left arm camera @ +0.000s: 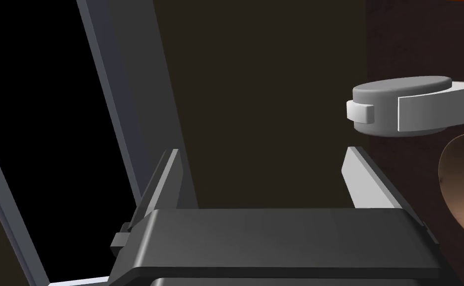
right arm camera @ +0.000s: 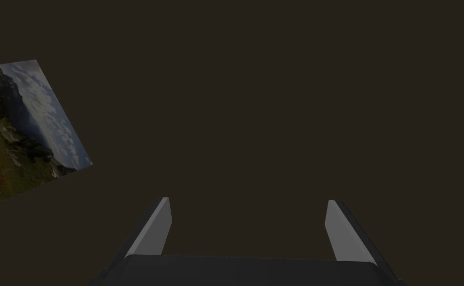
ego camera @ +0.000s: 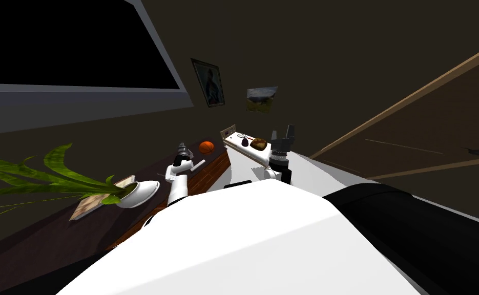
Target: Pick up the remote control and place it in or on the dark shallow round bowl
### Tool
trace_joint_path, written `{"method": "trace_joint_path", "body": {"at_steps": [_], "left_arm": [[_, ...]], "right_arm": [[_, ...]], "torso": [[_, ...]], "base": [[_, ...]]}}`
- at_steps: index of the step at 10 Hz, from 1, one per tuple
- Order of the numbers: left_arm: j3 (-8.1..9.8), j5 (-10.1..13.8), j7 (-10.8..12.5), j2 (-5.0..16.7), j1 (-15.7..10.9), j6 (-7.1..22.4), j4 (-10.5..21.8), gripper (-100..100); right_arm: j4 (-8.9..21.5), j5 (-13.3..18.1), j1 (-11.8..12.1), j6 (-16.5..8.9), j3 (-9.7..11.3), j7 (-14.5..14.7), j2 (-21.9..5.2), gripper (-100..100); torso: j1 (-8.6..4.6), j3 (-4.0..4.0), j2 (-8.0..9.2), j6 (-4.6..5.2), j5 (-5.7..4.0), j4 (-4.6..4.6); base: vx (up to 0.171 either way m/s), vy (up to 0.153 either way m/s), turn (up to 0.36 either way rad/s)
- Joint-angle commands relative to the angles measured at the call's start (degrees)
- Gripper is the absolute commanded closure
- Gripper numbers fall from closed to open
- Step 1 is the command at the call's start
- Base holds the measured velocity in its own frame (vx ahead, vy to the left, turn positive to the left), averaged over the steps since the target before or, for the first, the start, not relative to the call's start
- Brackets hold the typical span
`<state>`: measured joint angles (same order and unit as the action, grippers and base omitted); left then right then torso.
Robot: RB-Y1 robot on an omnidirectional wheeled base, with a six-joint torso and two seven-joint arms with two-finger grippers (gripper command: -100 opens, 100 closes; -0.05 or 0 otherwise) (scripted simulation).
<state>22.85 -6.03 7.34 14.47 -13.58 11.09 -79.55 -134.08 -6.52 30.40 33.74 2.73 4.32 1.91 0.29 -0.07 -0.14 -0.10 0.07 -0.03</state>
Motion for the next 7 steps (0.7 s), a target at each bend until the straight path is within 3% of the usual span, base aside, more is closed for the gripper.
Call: {"method": "trace_joint_path", "body": {"at_steps": [1, 2, 4, 5, 6, 7], "left_arm": [[0.23, 0.3, 0.2, 0.6, -0.5, 0.9, 2.9, -100], [1.54, 0.7, 0.6, 0.9, -2.1, 3.7, 4.7, -100], [1.54, 0.7, 0.6, 0.9, -2.1, 4.6, 6.8, -100], [2.83, 1.0, 0.9, 1.2, -3.5, 7.3, 8.8, -100], [2.83, 1.0, 0.9, 1.2, -3.5, 8.3, 10.3, -100], [2.83, 1.0, 0.9, 1.2, -3.5, 8.3, 10.3, -100]], "right_arm": [[0.0, 0.0, 0.0, 0.0, 0.0, 0.0, 0.0, 0], [0.0, 0.0, 0.0, 0.0, 0.0, 0.0, 0.0, 0], [0.0, 0.0, 0.0, 0.0, 0.0, 0.0, 0.0, 0], [0.0, 0.0, 0.0, 0.0, 0.0, 0.0, 0.0, 0], [0.0, 0.0, 0.0, 0.0, 0.0, 0.0, 0.0, 0], [0.0, 0.0, 0.0, 0.0, 0.0, 0.0, 0.0, 0]], "torso": [[0.0, 0.0, 0.0, 0.0, 0.0, 0.0], [-0.04, 0.0, 0.01, -0.02, -0.01, 0.0], [0.0, -0.01, -0.02, -0.01, 0.0, -0.01], [-0.04, -0.01, -0.01, -0.02, -0.01, 0.0], [-0.01, -0.03, -0.05, 0.03, -0.01, 0.0], [0.02, -0.02, -0.04, -0.01, 0.01, -0.01]], "base": [[0.005, 0.012, 0.006], [0.008, 0.022, -0.168], [0.012, 0.022, -0.049], [0.022, 0.027, -0.133], [0.018, 0.035, -0.122], [0.007, 0.018, 0.009]]}}
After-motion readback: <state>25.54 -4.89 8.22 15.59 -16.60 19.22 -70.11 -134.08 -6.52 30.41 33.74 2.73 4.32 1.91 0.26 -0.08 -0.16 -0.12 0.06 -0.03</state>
